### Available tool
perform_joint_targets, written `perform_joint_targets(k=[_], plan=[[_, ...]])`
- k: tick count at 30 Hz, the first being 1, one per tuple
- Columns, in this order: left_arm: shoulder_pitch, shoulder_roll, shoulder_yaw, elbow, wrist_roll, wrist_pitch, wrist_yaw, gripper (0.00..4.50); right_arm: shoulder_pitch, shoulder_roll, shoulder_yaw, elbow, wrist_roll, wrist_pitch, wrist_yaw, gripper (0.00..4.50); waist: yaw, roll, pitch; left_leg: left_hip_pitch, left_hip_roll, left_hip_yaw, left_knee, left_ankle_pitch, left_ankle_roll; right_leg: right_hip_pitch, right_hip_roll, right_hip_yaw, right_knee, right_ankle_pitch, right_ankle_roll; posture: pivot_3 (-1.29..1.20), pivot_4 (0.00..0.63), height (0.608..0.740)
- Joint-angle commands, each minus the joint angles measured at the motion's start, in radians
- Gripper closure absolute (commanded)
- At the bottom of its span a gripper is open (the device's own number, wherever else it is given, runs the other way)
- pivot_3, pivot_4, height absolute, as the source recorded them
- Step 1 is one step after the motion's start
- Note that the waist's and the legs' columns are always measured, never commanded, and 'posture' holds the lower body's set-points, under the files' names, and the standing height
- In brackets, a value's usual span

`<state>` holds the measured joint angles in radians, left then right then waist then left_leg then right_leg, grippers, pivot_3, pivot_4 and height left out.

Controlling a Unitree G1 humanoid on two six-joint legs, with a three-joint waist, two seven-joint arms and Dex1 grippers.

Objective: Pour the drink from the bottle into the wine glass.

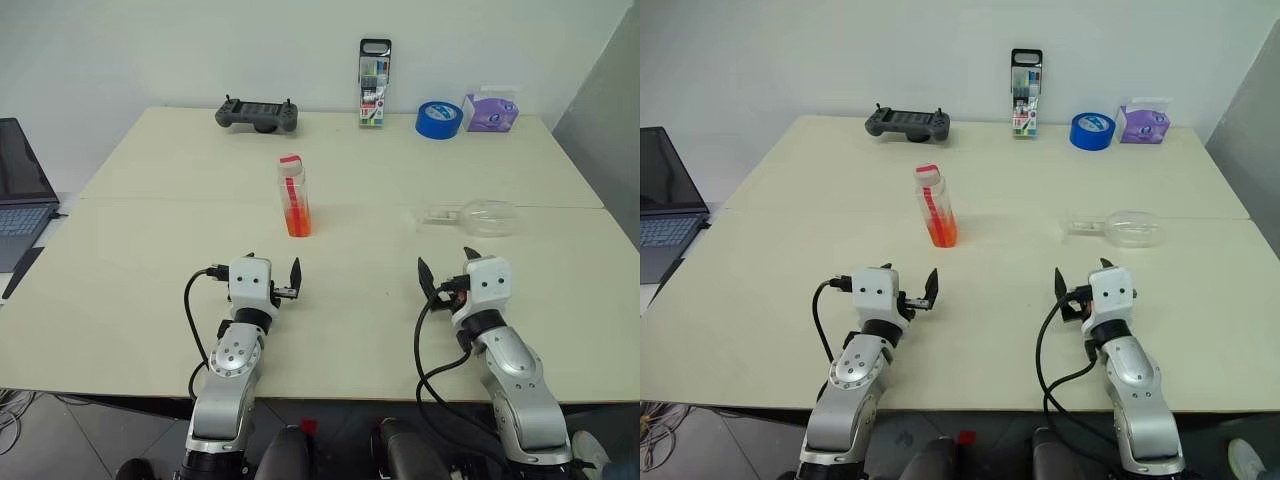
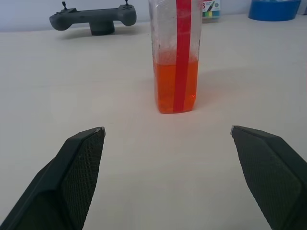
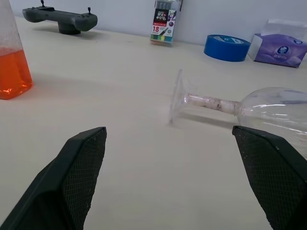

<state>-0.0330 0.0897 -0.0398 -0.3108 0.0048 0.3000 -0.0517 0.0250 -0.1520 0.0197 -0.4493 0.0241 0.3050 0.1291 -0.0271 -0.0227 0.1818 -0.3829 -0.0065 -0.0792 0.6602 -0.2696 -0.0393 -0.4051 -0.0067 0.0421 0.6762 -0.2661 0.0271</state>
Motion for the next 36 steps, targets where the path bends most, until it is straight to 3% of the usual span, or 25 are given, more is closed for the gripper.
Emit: perform_joint_targets(k=[1, 9, 13, 18, 25, 36], plan=[[0.014, 0.02, 0.007, -0.057, -0.003, -0.038, -0.022, 0.01, 0.022, 0.004, -0.023, -0.09, 0.016, -0.013, -0.004, 0.0, 0.0, 0.0, 0.0, 0.0, 0.0, 0.0, 0.0, 0.0, 0.0, 0.0, 0.0, 0.0, 0.0, 0.0, 0.0, 0.0, 0.15, 0.74], [0.024, 0.007, 0.04, -0.077, -0.051, 0.021, -0.027, 0.01, 0.004, -0.004, -0.017, -0.078, 0.016, -0.008, 0.006, 0.0, 0.0, 0.0, 0.0, 0.0, 0.0, 0.0, 0.0, 0.0, 0.0, 0.0, -0.002, 0.0, 0.0, 0.0, 0.0, 0.0, 0.15, 0.74], [-0.008, -0.017, 0.014, -0.08, -0.046, 0.036, -0.02, 0.01, -0.055, -0.052, 0.016, -0.093, 0.069, 0.023, 0.108, 0.0, 0.0, 0.0, 0.0, 0.0, 0.0, 0.0, 0.0, 0.0, 0.0, 0.0, -0.001, -0.001, 0.0, 0.0, 0.0, 0.0, 0.15, 0.74], [-0.154, -0.074, 0.006, -0.006, -0.033, 0.081, 0.031, 0.01, -0.183, -0.111, 0.11, -0.121, 0.216, 0.194, 0.282, 0.0, 0.0, 0.0, 0.0, 0.0, 0.0, 0.0, 0.001, 0.0, 0.0, 0.0, 0.001, -0.001, 0.0, 0.0, 0.0, 0.0, 0.15, 0.74], [-0.343, -0.105, 0.04, 0.127, -0.03, 0.095, 0.093, 0.01, -0.341, -0.096, 0.101, -0.038, 0.266, 0.26, 0.292, 0.0, 0.0, -0.001, 0.0, 0.0, 0.0, 0.0, 0.001, 0.0, 0.0, 0.0, 0.001, -0.002, 0.0, 0.001, -0.001, 0.0, 0.15, 0.74], [-0.487, -0.102, 0.077, 0.304, -0.023, 0.004, 0.126, 0.01, -0.405, -0.08, 0.052, -0.02, 0.296, 0.303, 0.255, 0.0, 0.0, -0.001, 0.0, 0.0, -0.001, 0.0, 0.001, 0.0, 0.0, 0.0, 0.0, -0.002, 0.001, 0.002, 0.0, 0.0, 0.15, 0.74]])
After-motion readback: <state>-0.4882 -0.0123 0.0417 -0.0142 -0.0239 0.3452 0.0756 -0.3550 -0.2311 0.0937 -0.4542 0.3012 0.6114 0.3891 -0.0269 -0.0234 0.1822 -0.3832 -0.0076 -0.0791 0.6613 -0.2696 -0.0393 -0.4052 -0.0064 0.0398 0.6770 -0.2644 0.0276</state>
